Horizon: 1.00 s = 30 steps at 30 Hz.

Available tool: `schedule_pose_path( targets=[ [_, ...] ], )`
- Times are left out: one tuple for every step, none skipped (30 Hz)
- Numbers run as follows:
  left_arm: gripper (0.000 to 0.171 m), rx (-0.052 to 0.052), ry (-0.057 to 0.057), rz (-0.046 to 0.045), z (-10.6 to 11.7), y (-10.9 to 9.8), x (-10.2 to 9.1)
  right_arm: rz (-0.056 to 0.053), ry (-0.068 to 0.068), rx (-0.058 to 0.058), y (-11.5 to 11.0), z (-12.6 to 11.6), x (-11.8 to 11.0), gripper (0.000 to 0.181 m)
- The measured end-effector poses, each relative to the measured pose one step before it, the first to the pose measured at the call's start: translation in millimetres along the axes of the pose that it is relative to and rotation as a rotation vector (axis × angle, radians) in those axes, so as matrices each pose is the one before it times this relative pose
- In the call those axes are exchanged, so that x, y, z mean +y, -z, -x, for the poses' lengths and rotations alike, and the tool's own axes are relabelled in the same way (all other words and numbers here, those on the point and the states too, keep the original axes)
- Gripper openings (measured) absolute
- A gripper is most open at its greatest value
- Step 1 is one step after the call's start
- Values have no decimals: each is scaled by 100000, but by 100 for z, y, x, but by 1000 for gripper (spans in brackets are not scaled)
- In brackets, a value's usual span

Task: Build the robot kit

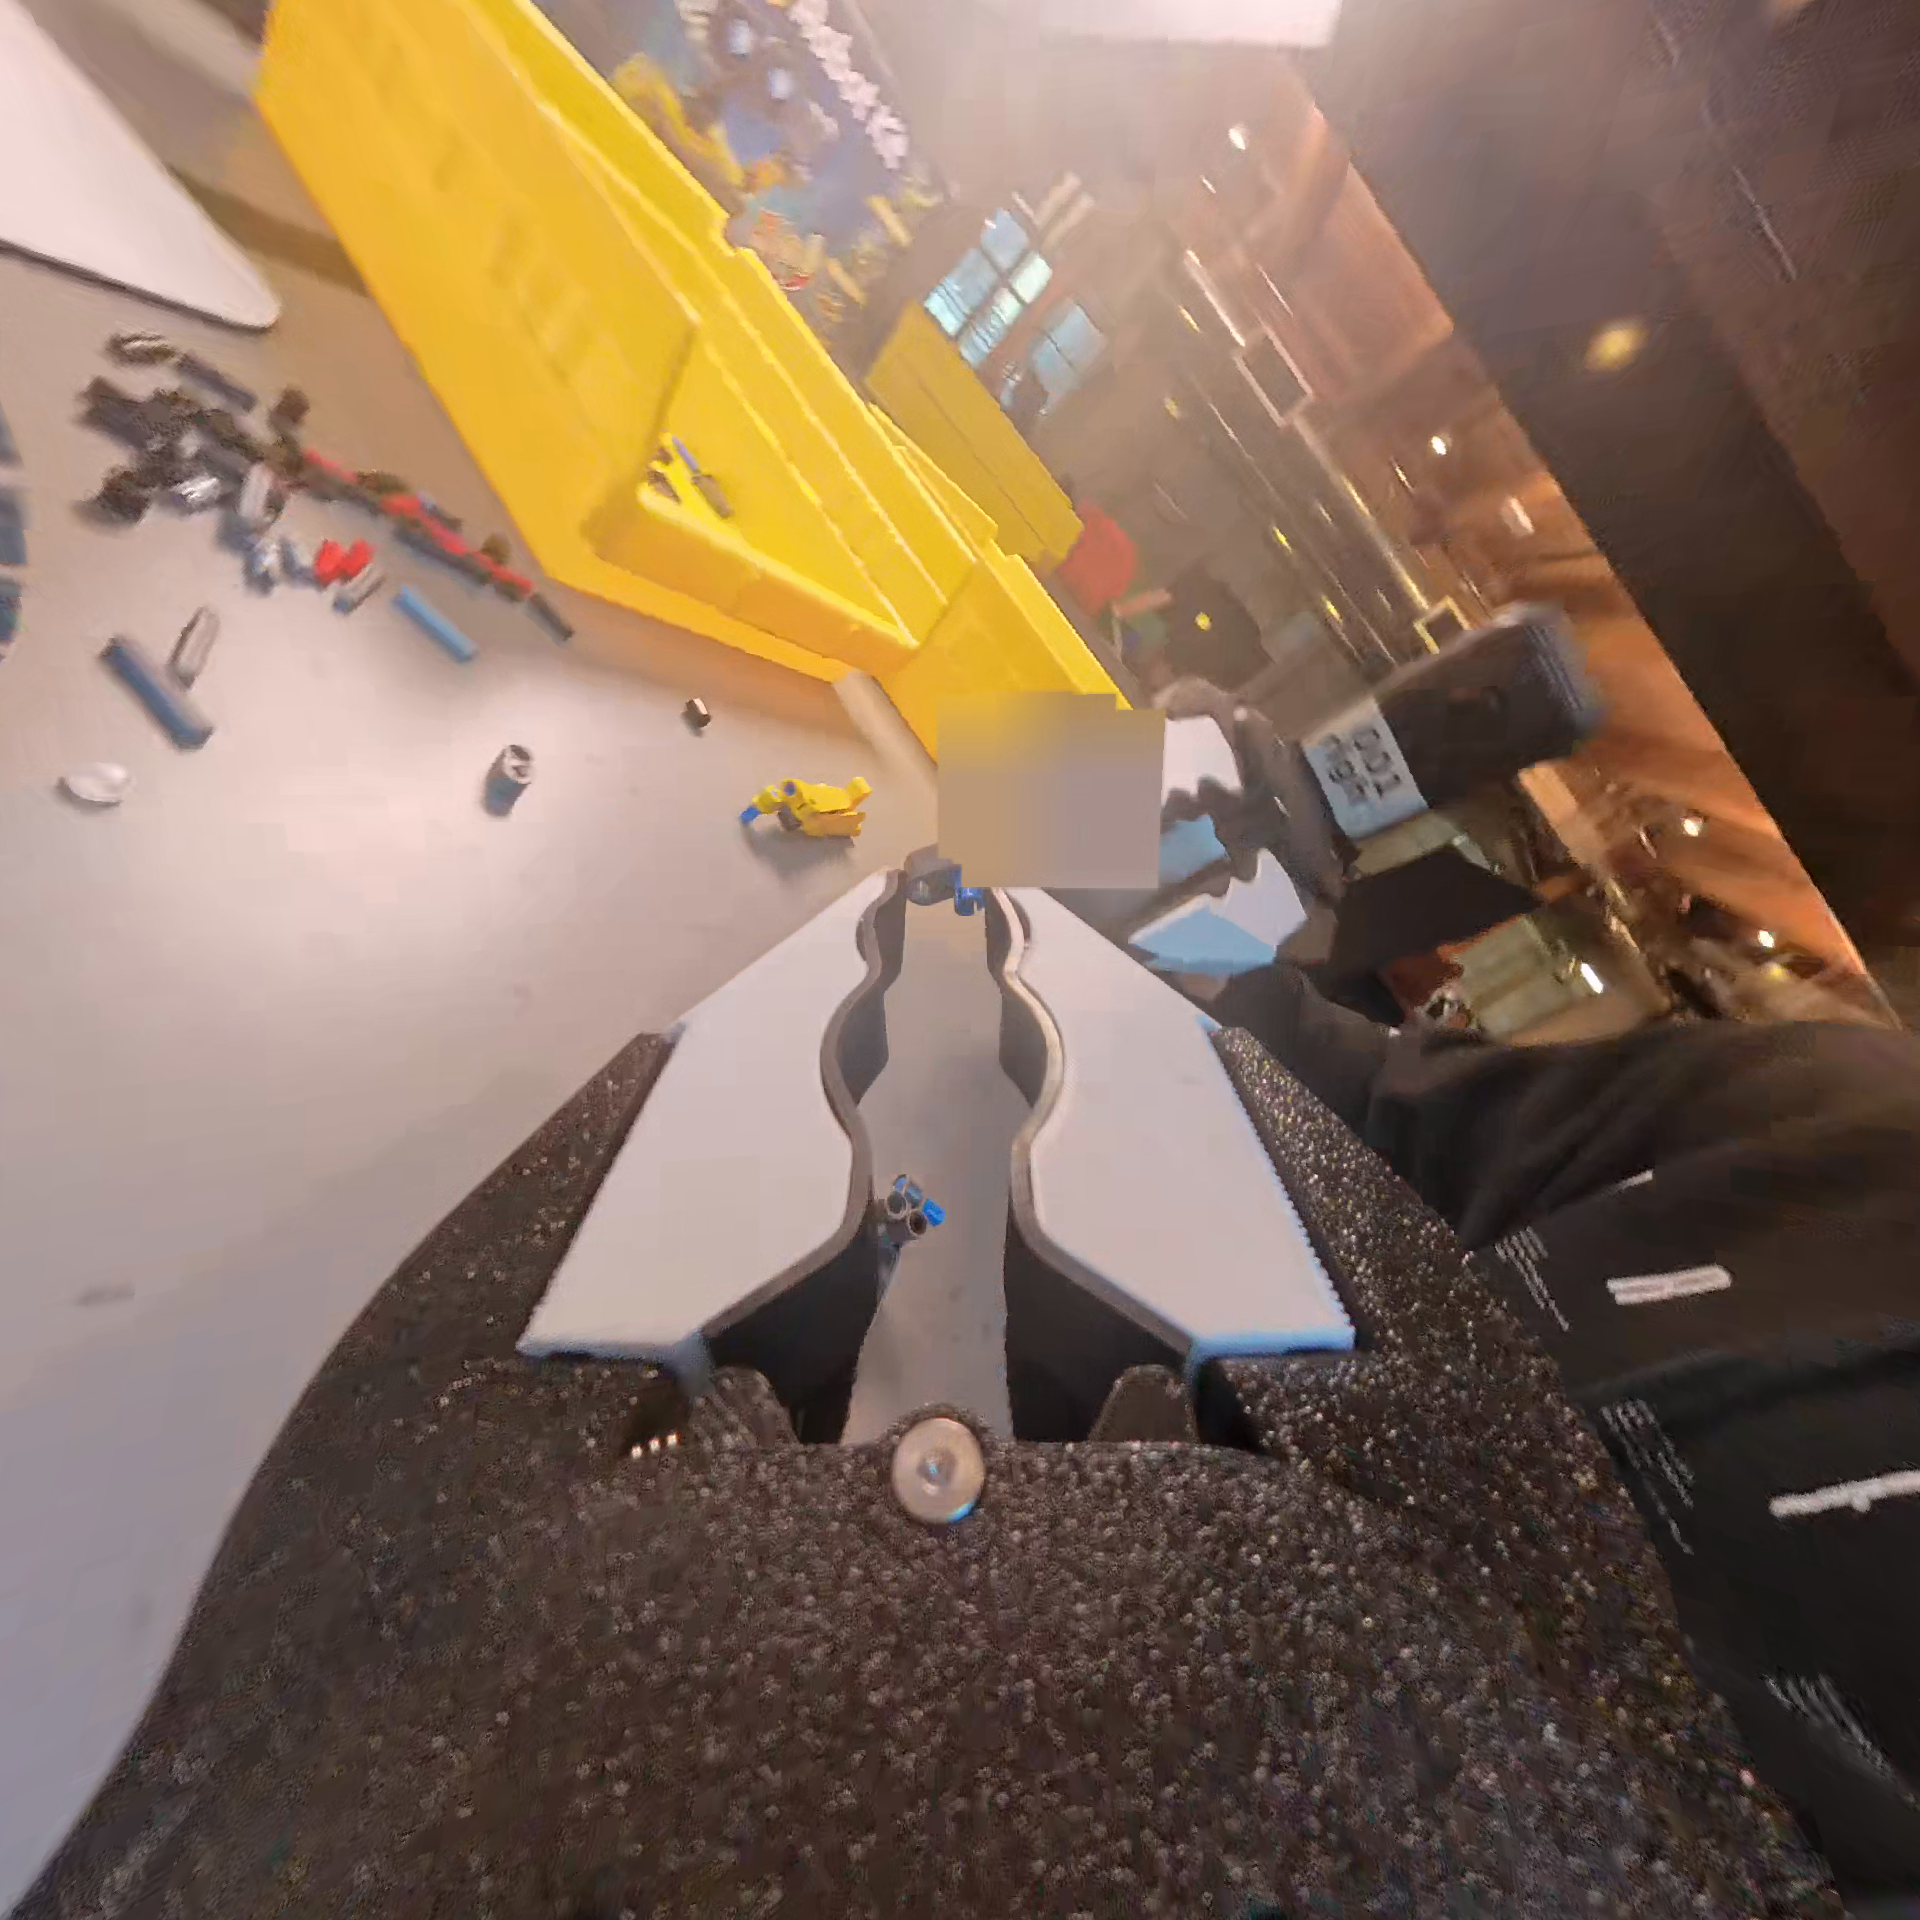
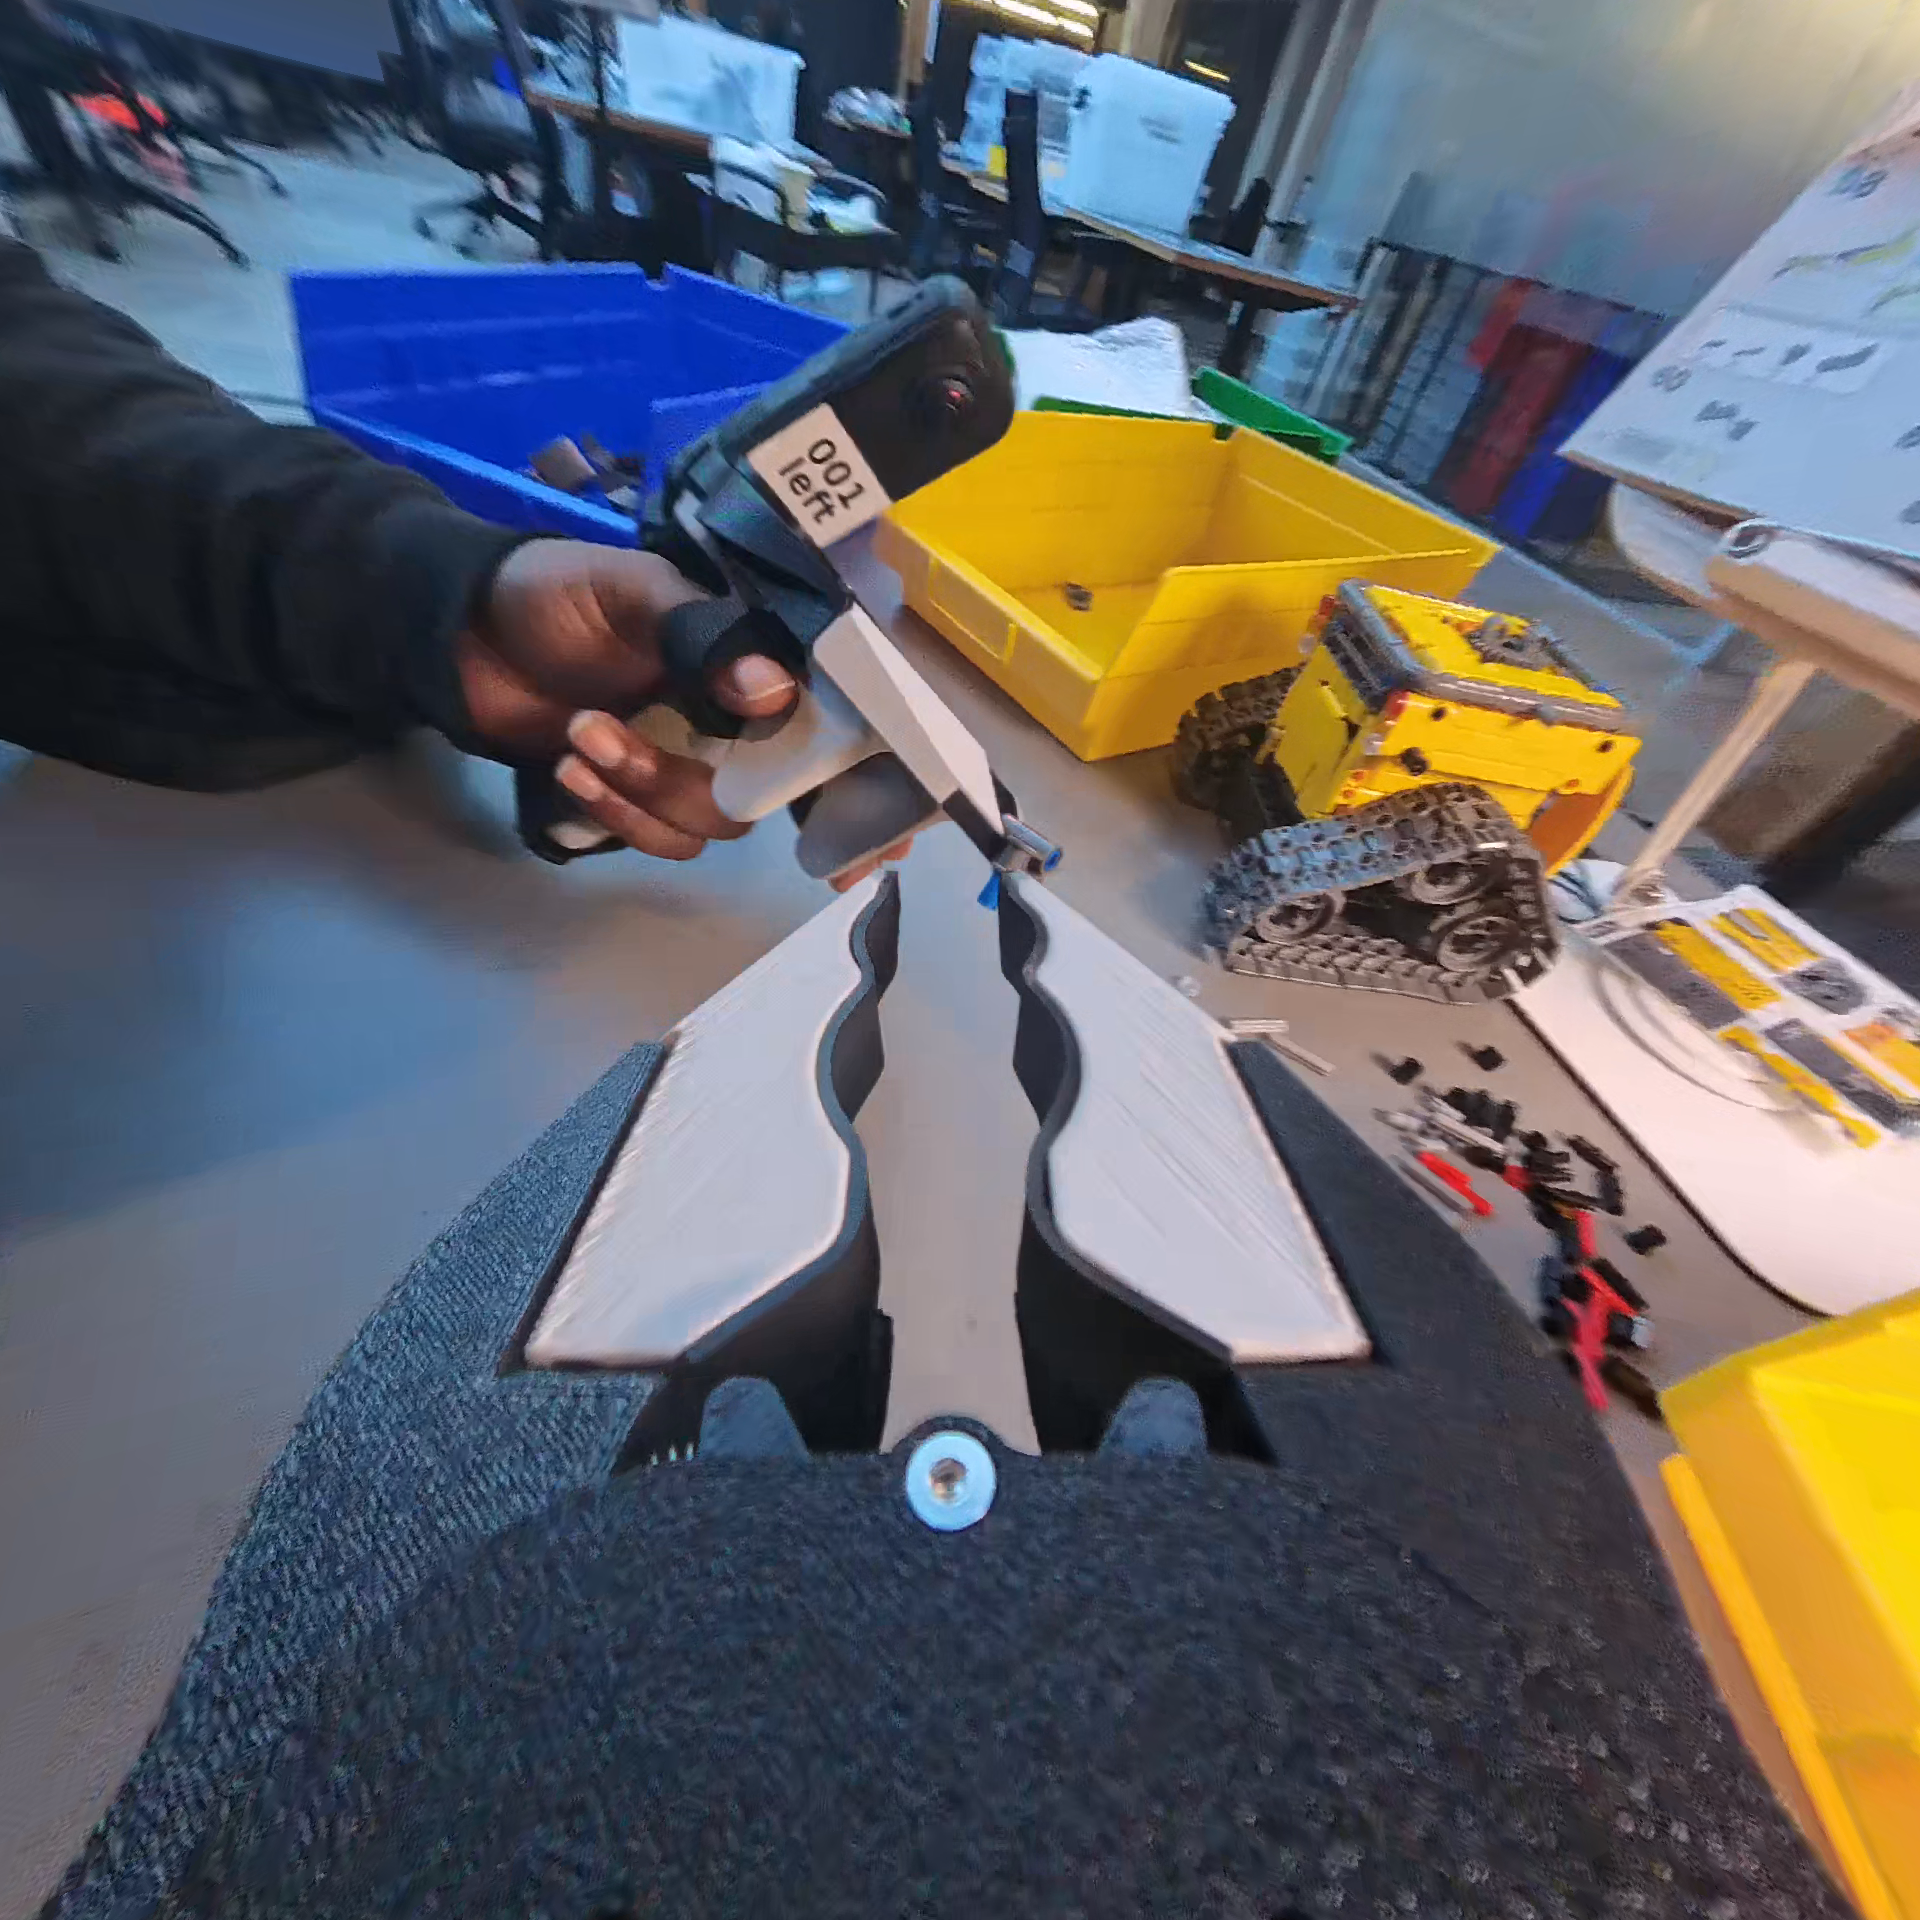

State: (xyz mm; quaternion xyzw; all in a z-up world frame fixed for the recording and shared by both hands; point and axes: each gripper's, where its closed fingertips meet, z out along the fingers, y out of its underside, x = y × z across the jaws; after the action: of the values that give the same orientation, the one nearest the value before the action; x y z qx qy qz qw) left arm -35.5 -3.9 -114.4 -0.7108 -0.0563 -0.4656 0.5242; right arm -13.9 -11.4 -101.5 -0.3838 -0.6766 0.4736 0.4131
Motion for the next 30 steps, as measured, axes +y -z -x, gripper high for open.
schedule_pose_path(
  targets=[
    [14, -1938, 3308, -1123, 487, 35, -40, 2600, 3102, 4630, -421, -234, 342, 19],
    [14, -1105, 2647, -871, 288, -4, -24, 3869, 2616, 4518, -467, -308, 544, 19],
    [14, -1056, 2139, -682, 223, -42, 27, 2974, 2600, 3929, -427, -276, 449, 19],
    [14, -1102, 1163, -527, 174, -61, 70, 977, 1647, 1732, -358, -15, 189, 19],
    [14, -404, 748, -100, 42, -98, 158, 1328, -111, 898, -359, 12, 236, 18],
    [14, 293, 1172, 106, -81, -114, 179, 1984, -549, 1079, -344, -96, 364, 16],
    [14, -351, 1124, 17, 7, -100, 146, 968, -687, 2114, -178, -325, 239, 10],
    [14, -579, -144, 396, 57, -67, 161, -612, -975, 781, 13, -261, 1, 8],
    [14, -520, -1277, 1500, 20, -68, 236, -216, -2329, -997, 81, -135, 62, 7],
    [14, -528, -2429, 1954, -53, -69, 211, -336, -4760, -2722, 108, -3, 73, 6],
    [16, 311, -4515, 2004, -274, -48, 136, -1855, -8169, -2852, 180, -136, -94, 6],
    [20, 1040, -6332, 2071, -456, -16, 61, -2276, -11272, -4159, 247, -165, -140, 6],
    [24, 500, -7606, 1474, -465, 48, -77, -2341, -14085, -5861, 294, -97, -179, 6],
    [26, -462, -9026, 1066, -353, 103, -138, -3244, -16426, -7349, 376, 47, -389, 5],
    [27, -1839, -9763, 1399, -158, 116, -49, -4171, -17595, -8067, 403, 165, -579, 5],
    [27, -2858, -9257, 1508, 11, 81, 22, -3781, -15145, -7331, 371, 212, -501, 5],
    [27, -2458, -7908, 915, -45, 53, -5, -2363, -10278, -4677, 262, 53, -220, 5],
    [27, -1396, -6052, 18, -182, 4, -97, -675, -5126, -1494, 143, -173, 112, 5],
    [26, -931, -4173, -582, -215, -15, -156, 781, -2236, -934, -5, -81, 345, 5],
    [25, -830, -2731, -725, -158, -46, -139, 942, -2251, -1462, -97, 108, 370, 5],
    [24, -853, -1628, -559, -66, -55, -72, 627, -2490, -2081, -161, 239, 282, 5],
    [23, -989, -970, -403, 9, -32, -41, 295, -1763, -2000, -163, 258, 183, 5],
    [22, -608, -746, -723, -4, 8, -97, 483, -571, -327, -154, 42, 167, 5],
    [21, -67, -761, -1108, -78, 52, -192, 739, 352, 240, -120, -27, 199, 5],
    [19, -485, -964, -1053, -1, 83, -236, 494, -279, -385, -110, 48, 156, 5],
    [16, -988, -1450, -413, 74, 83, -141, -143, -1311, -640, -94, 66, 64, 5],
    [14, -471, -1694, 512, 12, 48, -7, -284, -938, -69, -43, -53, 25, 5],
    [10, 363, -1680, 984, -131, 12, 91, 301, -248, 111, -26, -90, 74, 5],
    [8, 207, -1852, 823, -138, -8, 98, 324, -297, -59, -11, -64, 74, 5],
    [8, -666, -2243, 745, -20, -17, 123, 47, -823, 192, 9, -99, 34, 5]
  ],
)
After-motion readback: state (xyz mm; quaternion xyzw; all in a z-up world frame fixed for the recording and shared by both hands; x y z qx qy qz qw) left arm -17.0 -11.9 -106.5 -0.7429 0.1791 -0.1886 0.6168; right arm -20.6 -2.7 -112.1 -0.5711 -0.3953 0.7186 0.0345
